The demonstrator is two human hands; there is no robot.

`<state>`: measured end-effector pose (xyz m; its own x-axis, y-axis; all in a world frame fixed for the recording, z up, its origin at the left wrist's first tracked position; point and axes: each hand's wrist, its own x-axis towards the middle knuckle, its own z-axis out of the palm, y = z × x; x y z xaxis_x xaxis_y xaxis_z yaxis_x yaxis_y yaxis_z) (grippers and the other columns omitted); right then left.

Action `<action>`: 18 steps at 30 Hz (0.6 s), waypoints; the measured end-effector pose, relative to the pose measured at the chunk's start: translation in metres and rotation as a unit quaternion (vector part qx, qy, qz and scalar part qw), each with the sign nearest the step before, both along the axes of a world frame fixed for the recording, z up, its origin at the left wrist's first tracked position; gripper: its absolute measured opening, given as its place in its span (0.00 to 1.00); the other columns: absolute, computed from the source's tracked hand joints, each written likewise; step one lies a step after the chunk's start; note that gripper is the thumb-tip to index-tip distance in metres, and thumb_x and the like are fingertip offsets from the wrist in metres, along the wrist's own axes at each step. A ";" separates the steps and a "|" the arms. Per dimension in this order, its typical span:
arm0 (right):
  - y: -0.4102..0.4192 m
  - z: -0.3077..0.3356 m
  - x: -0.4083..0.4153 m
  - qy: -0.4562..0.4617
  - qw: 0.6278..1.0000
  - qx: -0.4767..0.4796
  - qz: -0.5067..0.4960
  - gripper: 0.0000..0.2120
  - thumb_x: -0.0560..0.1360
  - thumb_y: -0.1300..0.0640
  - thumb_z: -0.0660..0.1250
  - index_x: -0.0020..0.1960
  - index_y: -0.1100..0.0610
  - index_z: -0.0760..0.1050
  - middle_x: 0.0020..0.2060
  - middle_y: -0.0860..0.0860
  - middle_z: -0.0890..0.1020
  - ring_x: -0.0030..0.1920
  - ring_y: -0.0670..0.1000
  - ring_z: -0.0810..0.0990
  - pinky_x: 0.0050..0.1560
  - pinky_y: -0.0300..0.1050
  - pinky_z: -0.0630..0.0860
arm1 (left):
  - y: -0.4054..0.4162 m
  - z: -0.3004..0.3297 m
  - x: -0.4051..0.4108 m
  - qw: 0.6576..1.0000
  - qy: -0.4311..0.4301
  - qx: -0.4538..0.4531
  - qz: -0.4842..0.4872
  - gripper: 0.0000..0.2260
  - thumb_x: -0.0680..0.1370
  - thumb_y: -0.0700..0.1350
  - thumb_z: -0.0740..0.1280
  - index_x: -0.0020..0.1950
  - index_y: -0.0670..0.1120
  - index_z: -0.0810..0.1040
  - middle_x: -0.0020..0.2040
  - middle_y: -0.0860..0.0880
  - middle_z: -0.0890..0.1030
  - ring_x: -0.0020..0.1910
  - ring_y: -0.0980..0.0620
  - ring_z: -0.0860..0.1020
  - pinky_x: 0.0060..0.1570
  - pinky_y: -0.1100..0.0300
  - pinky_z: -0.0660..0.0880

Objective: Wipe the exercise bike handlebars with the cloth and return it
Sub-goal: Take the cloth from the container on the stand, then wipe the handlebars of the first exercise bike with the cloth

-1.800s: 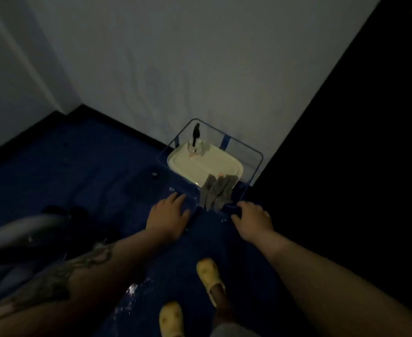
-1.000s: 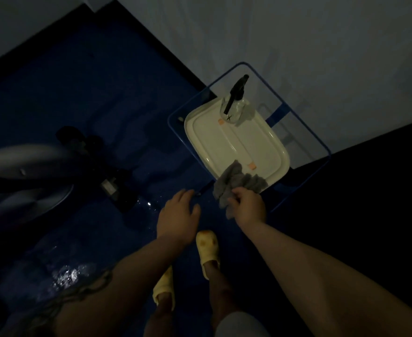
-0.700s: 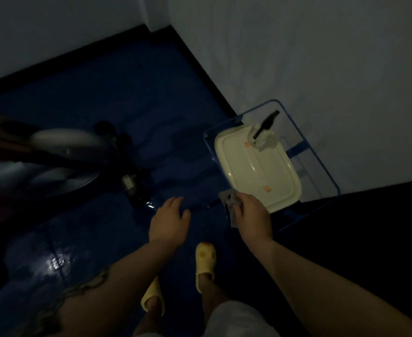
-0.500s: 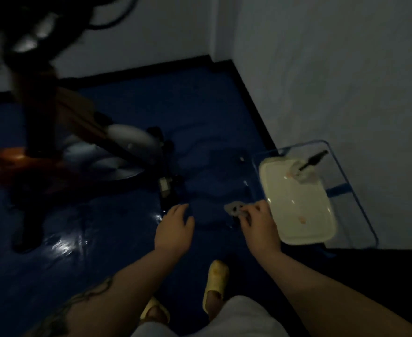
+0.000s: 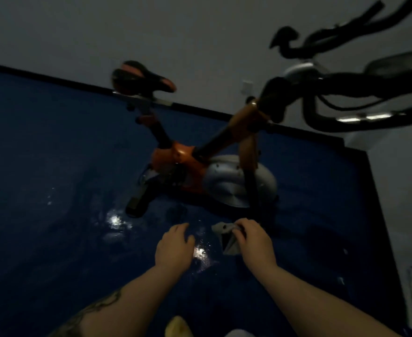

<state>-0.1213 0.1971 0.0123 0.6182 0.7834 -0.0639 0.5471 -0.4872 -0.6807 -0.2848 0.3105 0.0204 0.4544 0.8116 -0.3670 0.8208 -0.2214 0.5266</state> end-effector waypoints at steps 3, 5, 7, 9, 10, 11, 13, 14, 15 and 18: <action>0.062 0.003 -0.033 -0.003 0.999 0.008 0.039 0.02 0.77 0.56 0.65 0.49 0.52 0.76 0.41 0.45 0.75 0.42 0.45 0.74 0.42 0.39 0.70 | 0.050 0.005 -0.036 0.999 -0.011 0.023 0.024 0.21 0.81 0.50 0.57 0.74 0.49 0.63 0.74 0.49 0.66 0.69 0.48 0.68 0.66 0.52 0.66; 0.098 0.007 -0.052 -0.007 0.998 0.001 0.067 0.03 0.77 0.54 0.64 0.49 0.51 0.75 0.41 0.44 0.74 0.41 0.44 0.73 0.40 0.37 0.68 | 0.079 0.009 -0.058 0.999 -0.013 0.028 0.045 0.21 0.81 0.50 0.57 0.74 0.49 0.64 0.73 0.49 0.67 0.68 0.48 0.69 0.66 0.52 0.67; 0.132 0.010 -0.066 -0.012 0.996 0.004 0.092 0.02 0.77 0.53 0.64 0.48 0.49 0.75 0.40 0.42 0.73 0.39 0.41 0.71 0.37 0.32 0.65 | 0.106 0.010 -0.078 0.997 -0.012 0.026 0.067 0.21 0.81 0.50 0.57 0.74 0.49 0.64 0.73 0.49 0.67 0.69 0.48 0.68 0.66 0.52 0.66; 0.169 0.011 -0.075 -0.016 0.994 0.008 0.107 0.02 0.76 0.52 0.65 0.48 0.49 0.75 0.40 0.42 0.74 0.39 0.41 0.71 0.36 0.32 0.65 | 0.133 0.008 -0.092 0.996 -0.010 0.022 0.086 0.21 0.81 0.50 0.57 0.74 0.49 0.64 0.73 0.49 0.67 0.69 0.48 0.68 0.66 0.52 0.67; 0.184 0.012 -0.079 -0.020 0.993 0.006 0.113 0.02 0.76 0.52 0.65 0.48 0.49 0.75 0.40 0.43 0.74 0.39 0.42 0.72 0.38 0.34 0.66 | 0.145 0.008 -0.097 0.995 -0.010 0.021 0.094 0.21 0.81 0.50 0.57 0.74 0.49 0.64 0.73 0.49 0.67 0.68 0.48 0.68 0.66 0.52 0.67; 0.202 0.011 -0.083 -0.024 0.992 0.002 0.123 0.02 0.76 0.52 0.65 0.48 0.50 0.76 0.41 0.44 0.75 0.40 0.43 0.73 0.40 0.37 0.67 | 0.158 0.006 -0.103 0.995 -0.008 0.020 0.102 0.21 0.81 0.50 0.57 0.74 0.49 0.64 0.73 0.49 0.68 0.68 0.48 0.69 0.66 0.52 0.67; 0.243 0.006 -0.089 -0.027 0.990 -0.005 0.139 0.03 0.76 0.53 0.65 0.48 0.51 0.76 0.43 0.46 0.77 0.42 0.46 0.74 0.42 0.41 0.70 | 0.190 0.000 -0.113 0.993 -0.006 0.017 0.113 0.21 0.81 0.51 0.57 0.74 0.49 0.64 0.72 0.49 0.68 0.68 0.48 0.69 0.65 0.52 0.67; 0.263 0.004 -0.091 -0.022 0.990 -0.004 0.140 0.03 0.76 0.53 0.65 0.48 0.51 0.76 0.43 0.46 0.77 0.42 0.46 0.75 0.43 0.42 0.72 | 0.208 -0.002 -0.116 0.993 -0.003 0.018 0.118 0.21 0.81 0.51 0.57 0.74 0.49 0.64 0.72 0.50 0.68 0.67 0.49 0.69 0.65 0.53 0.67; 0.284 0.003 -0.092 -0.017 0.990 -0.002 0.142 0.03 0.76 0.53 0.65 0.48 0.51 0.76 0.43 0.47 0.77 0.42 0.47 0.75 0.43 0.43 0.73 | 0.227 -0.004 -0.119 0.992 0.000 0.020 0.121 0.21 0.81 0.51 0.57 0.73 0.50 0.65 0.72 0.50 0.68 0.67 0.49 0.69 0.65 0.53 0.68; 0.349 -0.001 -0.097 0.004 0.988 -0.003 0.152 0.04 0.77 0.52 0.64 0.49 0.51 0.76 0.43 0.46 0.76 0.43 0.47 0.76 0.43 0.43 0.73 | 0.289 -0.005 -0.127 0.990 0.016 0.029 0.135 0.20 0.81 0.50 0.57 0.73 0.50 0.66 0.71 0.50 0.69 0.65 0.50 0.70 0.61 0.55 0.68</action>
